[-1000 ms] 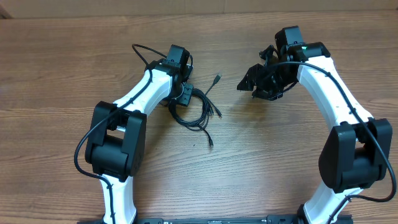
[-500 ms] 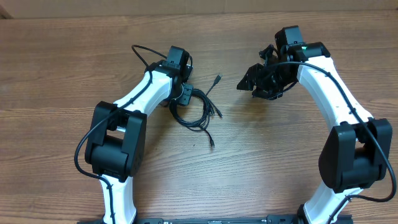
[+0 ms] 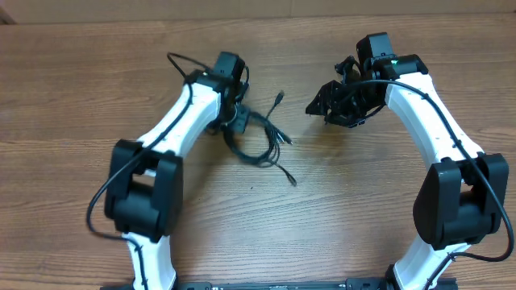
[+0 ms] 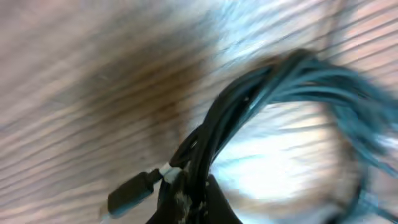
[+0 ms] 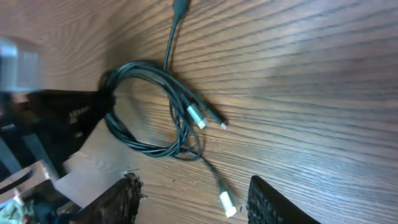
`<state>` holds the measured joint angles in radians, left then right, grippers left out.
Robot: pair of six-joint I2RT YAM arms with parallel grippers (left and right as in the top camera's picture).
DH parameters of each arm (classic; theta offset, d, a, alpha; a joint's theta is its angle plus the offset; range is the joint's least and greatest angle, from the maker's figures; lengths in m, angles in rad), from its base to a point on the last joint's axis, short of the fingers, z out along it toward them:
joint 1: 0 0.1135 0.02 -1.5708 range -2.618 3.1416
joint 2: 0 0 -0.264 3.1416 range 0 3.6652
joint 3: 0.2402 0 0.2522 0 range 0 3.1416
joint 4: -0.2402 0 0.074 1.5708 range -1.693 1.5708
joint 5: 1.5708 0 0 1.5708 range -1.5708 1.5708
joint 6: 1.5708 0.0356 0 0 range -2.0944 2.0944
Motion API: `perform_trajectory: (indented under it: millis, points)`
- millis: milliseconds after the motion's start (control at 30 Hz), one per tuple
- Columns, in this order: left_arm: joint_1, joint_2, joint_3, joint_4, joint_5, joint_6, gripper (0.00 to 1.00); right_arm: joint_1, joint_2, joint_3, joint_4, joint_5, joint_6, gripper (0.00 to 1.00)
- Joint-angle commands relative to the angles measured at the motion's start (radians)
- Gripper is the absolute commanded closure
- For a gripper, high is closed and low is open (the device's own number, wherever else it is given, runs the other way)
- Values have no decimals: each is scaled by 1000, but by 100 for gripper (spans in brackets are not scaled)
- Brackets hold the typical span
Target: Untangle cables
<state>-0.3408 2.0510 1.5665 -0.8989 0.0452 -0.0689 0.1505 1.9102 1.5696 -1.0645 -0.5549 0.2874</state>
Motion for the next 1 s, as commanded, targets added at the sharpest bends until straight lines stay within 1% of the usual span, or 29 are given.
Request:
perform_trajectory:
  millis: [0, 100, 233, 300, 367, 400, 433, 500, 533, 600, 667, 700, 733, 800, 833, 900, 967]
  points:
    - [-5, -182, 74, -40, 129, -52, 96, 1, -31, 3, 19, -101, -8, 47]
    - [-5, -269, 74, -99, 211, -51, 96, 1, -31, 3, 47, -197, -8, 47]
    - [8, -298, 74, -123, 230, -50, 96, 1, -31, 3, 88, -285, -8, 47]
    - [21, -297, 73, -122, 313, -7, 96, 1, -31, 3, 101, -324, -8, 47]
    - [34, -297, 73, -114, 356, 16, 96, 1, -31, 3, 103, -330, -7, 47]
    - [43, -294, 73, -111, 396, 47, 96, 1, -31, 3, 102, -330, -8, 47]
    - [54, -288, 73, -111, 475, 119, 96, 1, -31, 3, 102, -329, -8, 46]
    - [68, -276, 72, -116, 557, 196, 96, 1, -31, 3, 102, -330, -7, 47]
    - [74, -267, 72, -117, 583, 214, 96, 1, -31, 3, 98, -330, -4, 47]
    - [81, -258, 72, -101, 583, 215, 96, 1, -31, 3, 96, -354, -1, 46]
    - [88, -253, 72, -76, 579, 191, 96, 1, -31, 3, 103, -406, -1, 47]
    - [94, -251, 72, -61, 570, 164, 96, 1, -31, 3, 109, -437, 0, 49]
    - [100, -247, 72, -47, 549, 128, 96, 1, -31, 3, 111, -458, 1, 51]
    - [109, -240, 72, -34, 504, 33, 96, 1, -31, 3, 114, -478, 57, 57]
    - [109, -239, 72, -33, 492, 3, 96, 3, -31, 3, 115, -476, 76, 57]
    - [106, -226, 72, -21, 483, -79, 96, 14, -31, 3, 130, -435, 166, 57]
    - [101, -217, 72, -15, 500, -137, 96, 32, -31, 2, 150, -370, 289, 57]
